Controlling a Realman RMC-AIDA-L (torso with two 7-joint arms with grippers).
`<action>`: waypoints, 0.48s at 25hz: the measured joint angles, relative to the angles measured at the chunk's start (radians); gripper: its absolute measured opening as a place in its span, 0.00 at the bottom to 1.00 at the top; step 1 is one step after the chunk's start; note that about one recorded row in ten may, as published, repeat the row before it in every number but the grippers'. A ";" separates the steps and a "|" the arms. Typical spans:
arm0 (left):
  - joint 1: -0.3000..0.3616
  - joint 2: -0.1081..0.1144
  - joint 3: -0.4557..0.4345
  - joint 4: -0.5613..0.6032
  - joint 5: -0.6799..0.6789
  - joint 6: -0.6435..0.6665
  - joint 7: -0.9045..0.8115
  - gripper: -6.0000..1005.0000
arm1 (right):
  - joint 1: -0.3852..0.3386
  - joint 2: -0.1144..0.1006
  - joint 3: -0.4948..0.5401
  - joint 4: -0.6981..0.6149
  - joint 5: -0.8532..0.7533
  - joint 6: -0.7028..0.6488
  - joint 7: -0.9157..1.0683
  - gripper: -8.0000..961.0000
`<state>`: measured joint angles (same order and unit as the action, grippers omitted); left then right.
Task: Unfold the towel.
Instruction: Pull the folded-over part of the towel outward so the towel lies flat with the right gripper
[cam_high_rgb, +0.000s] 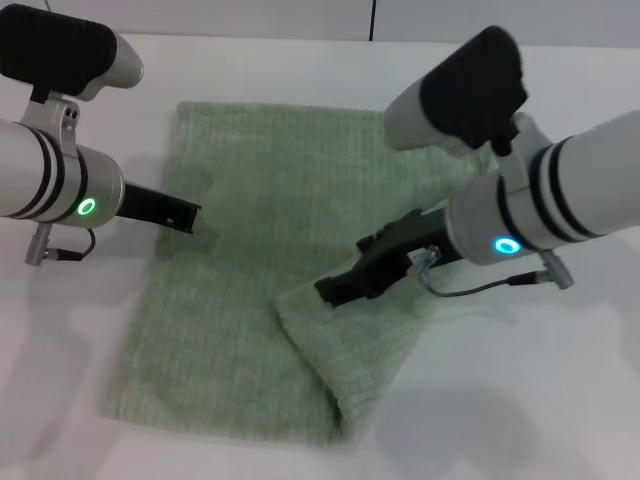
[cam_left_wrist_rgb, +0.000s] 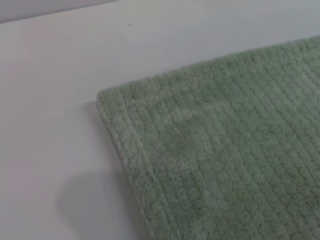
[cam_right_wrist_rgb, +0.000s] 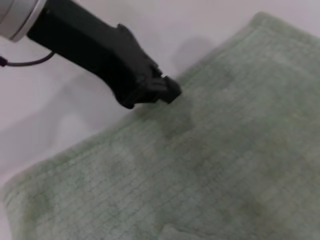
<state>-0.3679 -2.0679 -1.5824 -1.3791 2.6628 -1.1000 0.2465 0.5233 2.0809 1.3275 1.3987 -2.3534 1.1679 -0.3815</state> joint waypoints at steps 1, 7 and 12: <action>0.000 0.000 0.001 0.000 0.000 0.001 0.000 0.00 | 0.004 0.000 -0.008 -0.004 0.001 -0.002 -0.001 0.80; -0.003 0.000 0.004 0.001 -0.001 0.002 -0.001 0.00 | 0.021 0.000 -0.040 -0.018 0.034 -0.016 -0.022 0.80; -0.005 0.000 0.006 0.002 -0.001 0.002 -0.002 0.00 | 0.041 0.001 -0.078 -0.044 0.046 -0.053 -0.036 0.80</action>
<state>-0.3727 -2.0677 -1.5769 -1.3769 2.6613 -1.0982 0.2447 0.5639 2.0819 1.2498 1.3543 -2.3070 1.1146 -0.4172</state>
